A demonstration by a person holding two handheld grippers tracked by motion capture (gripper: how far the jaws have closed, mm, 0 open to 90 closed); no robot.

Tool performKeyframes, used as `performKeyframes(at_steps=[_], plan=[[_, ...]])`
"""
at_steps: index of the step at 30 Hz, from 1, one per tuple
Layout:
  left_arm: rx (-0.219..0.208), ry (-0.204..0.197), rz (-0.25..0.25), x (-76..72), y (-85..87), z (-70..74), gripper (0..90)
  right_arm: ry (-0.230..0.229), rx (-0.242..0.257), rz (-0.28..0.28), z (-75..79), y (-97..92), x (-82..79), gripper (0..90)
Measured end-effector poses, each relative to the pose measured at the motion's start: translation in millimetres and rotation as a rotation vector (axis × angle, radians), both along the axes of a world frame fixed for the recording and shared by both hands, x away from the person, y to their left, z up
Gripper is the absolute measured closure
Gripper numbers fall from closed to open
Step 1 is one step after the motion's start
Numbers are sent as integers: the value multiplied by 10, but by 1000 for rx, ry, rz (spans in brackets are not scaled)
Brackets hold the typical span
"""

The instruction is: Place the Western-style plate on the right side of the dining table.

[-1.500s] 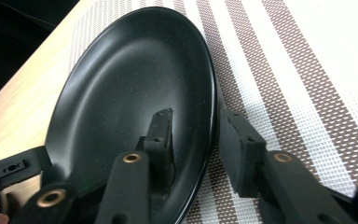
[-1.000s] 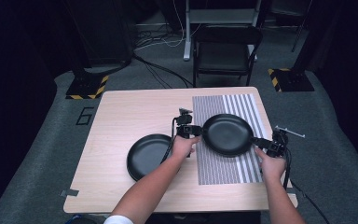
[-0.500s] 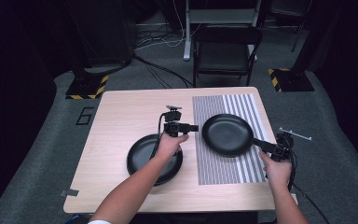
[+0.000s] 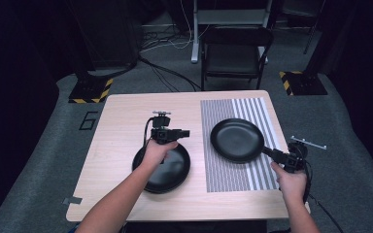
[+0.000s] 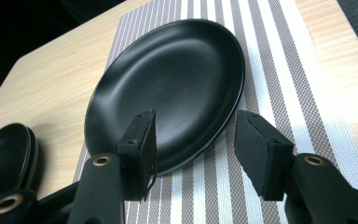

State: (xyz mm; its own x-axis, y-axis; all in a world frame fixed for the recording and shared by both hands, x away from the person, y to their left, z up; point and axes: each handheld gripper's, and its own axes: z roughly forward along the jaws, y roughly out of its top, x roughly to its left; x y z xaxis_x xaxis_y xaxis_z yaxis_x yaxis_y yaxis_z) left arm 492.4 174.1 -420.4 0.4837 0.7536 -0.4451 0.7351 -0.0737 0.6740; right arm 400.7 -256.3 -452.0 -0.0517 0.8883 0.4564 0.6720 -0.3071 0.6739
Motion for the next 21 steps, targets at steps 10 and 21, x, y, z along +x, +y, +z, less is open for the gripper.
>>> performKeyframes(at_steps=[10,21], plan=[[-2,-25,14,-207,451,-30,518,-26,-6,29,44,22,-171,474],[6,-68,57,-472,948,-117,497,-83,-39,79,79,157,-318,439]])
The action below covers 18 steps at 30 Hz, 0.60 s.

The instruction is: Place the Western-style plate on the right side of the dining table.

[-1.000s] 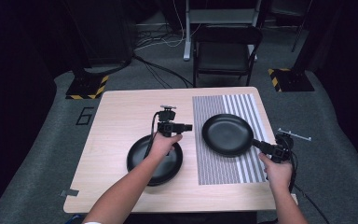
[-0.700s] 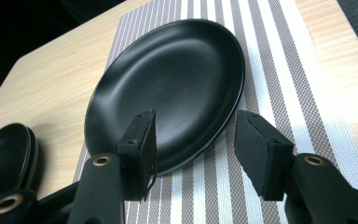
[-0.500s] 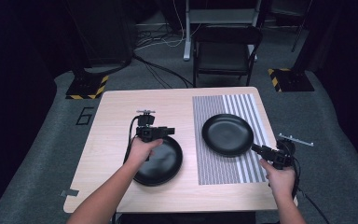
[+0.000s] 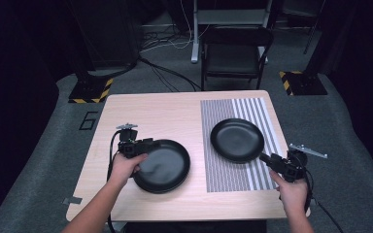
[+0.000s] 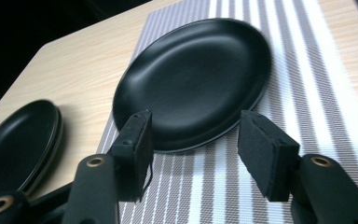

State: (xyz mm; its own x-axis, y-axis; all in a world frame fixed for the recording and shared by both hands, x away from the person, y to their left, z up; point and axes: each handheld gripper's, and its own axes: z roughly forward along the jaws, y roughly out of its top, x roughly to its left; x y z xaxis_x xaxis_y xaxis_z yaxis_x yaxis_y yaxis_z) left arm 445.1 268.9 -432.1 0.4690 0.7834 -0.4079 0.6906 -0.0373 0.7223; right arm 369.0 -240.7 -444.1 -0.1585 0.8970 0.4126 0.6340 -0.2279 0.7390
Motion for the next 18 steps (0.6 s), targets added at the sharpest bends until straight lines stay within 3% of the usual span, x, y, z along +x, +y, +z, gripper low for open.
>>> performKeyframes(at_steps=[4,14,18], plan=[[15,-17,22,-74,158,-73,481,-10,-64,45,-67,127,-30,418],[89,-64,47,-275,464,-333,442,2,-62,89,-221,248,-61,352],[104,-53,33,-372,533,-438,426,10,-56,119,-272,264,-81,346]])
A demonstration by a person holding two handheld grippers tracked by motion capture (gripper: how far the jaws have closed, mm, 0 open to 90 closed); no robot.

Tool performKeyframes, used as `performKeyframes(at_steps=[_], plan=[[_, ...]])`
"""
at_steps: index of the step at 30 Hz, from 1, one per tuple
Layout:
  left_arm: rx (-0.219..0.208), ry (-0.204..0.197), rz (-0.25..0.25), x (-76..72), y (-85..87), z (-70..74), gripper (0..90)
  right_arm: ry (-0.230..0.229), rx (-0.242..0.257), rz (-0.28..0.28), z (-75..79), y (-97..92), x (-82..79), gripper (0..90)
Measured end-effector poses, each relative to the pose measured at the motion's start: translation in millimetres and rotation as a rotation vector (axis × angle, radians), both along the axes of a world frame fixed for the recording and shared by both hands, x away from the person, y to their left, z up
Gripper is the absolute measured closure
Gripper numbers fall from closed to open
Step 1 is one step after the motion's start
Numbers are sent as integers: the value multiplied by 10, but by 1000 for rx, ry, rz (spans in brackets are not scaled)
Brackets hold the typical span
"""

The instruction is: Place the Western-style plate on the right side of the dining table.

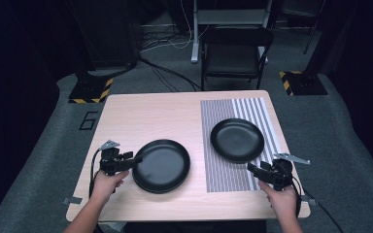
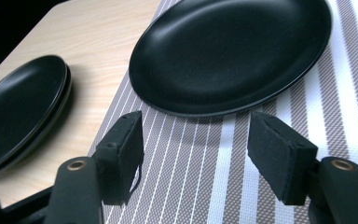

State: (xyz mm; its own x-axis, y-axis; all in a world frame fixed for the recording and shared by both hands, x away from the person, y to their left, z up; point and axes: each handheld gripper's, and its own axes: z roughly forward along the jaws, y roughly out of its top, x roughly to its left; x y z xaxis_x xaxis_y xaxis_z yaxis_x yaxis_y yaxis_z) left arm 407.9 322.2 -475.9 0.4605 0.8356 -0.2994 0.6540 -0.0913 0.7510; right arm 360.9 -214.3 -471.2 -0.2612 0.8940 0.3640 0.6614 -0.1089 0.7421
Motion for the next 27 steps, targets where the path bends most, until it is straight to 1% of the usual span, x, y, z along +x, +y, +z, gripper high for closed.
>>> performKeyframes(at_steps=[1,3,4,5,6,7,8,10,11,12,14,16,17,18,19,22,23,24,25,26,27], plan=[[-3,-3,1,-23,17,-22,426,3,0,2,-7,7,-5,343],[-19,-12,3,-57,60,-62,423,-2,-16,13,-27,12,-11,336],[-22,-10,2,-69,83,-78,419,-1,-14,18,-35,19,-16,334],[-10,-14,5,-79,97,-93,413,-10,-21,27,-45,19,-18,332],[5,-22,3,-83,106,-101,409,-10,-14,34,-53,26,-20,328],[32,-36,2,-93,115,-112,406,-12,-8,40,-58,32,-24,321],[50,-47,-5,-96,127,-116,401,-20,-11,50,-69,40,-27,310],[73,-66,-20,-91,143,-122,389,-33,-23,63,-84,60,-36,302],[89,-79,-22,-88,146,-129,384,-49,-44,69,-97,74,-42,294],[100,-80,-27,-85,146,-135,382,-64,-60,78,-112,88,-45,285],[136,-88,-33,-77,150,-150,381,-73,-84,88,-140,108,-41,277],[167,-89,-28,-71,155,-169,380,-70,-116,81,-194,132,-33,277],[178,-90,-26,-67,163,-173,377,-62,-120,80,-211,141,-32,274],[184,-94,-26,-60,177,-179,374,-59,-140,77,-230,144,-24,269],[184,-91,-19,-54,189,-182,369,-61,-160,73,-248,140,-17,264],[170,-77,-4,-27,247,-201,354,-64,-194,45,-303,102,4,223],[159,-77,0,-19,260,-211,348,-58,-205,28,-324,85,13,212],[139,-70,8,-6,285,-221,344,-57,-212,22,-340,69,20,206],[138,-62,7,-2,296,-216,344,-44,-219,9,-364,40,30,197],[139,-63,15,6,309,-213,345,-44,-225,3,-370,30,34,191],[148,-72,20,13,320,-205,347,-45,-243,-16,-384,7,39,183]])
